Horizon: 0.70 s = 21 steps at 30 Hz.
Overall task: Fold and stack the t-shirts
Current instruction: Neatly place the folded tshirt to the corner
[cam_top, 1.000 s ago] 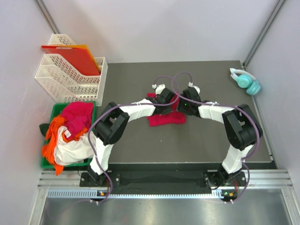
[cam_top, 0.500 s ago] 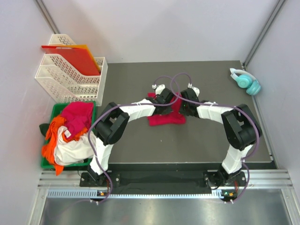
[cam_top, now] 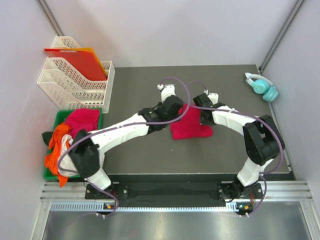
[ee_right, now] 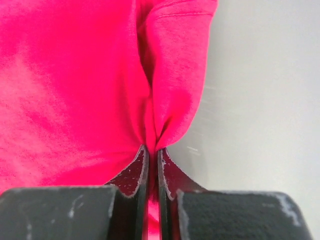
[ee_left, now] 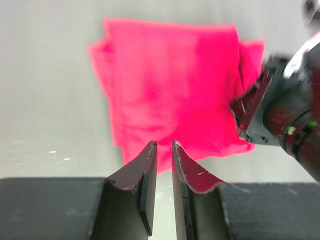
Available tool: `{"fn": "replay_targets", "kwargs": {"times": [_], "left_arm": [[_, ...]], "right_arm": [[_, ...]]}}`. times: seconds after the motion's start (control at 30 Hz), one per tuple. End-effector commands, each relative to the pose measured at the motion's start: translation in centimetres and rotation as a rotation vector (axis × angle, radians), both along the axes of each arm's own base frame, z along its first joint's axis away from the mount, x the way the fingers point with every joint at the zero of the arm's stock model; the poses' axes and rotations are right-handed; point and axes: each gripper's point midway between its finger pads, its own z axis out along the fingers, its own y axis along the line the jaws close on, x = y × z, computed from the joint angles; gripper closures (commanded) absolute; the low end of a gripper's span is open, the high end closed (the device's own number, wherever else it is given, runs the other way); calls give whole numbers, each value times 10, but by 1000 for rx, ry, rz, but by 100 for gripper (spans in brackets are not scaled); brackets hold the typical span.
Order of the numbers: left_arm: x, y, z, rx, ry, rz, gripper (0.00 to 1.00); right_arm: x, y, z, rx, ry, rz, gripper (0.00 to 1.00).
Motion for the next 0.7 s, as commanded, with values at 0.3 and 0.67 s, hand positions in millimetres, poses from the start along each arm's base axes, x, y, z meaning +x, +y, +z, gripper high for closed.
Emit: {"fn": "replay_targets", "kwargs": {"times": [0.3,0.67], "left_arm": [[-48,33,32,0,-17,-38,79],[-57,33,59,-12,-50,-121,78]], "right_arm": [[-40,-119,49,-223,71,-220,100],[-57,-193,47,-304,169,-417,100]]}}
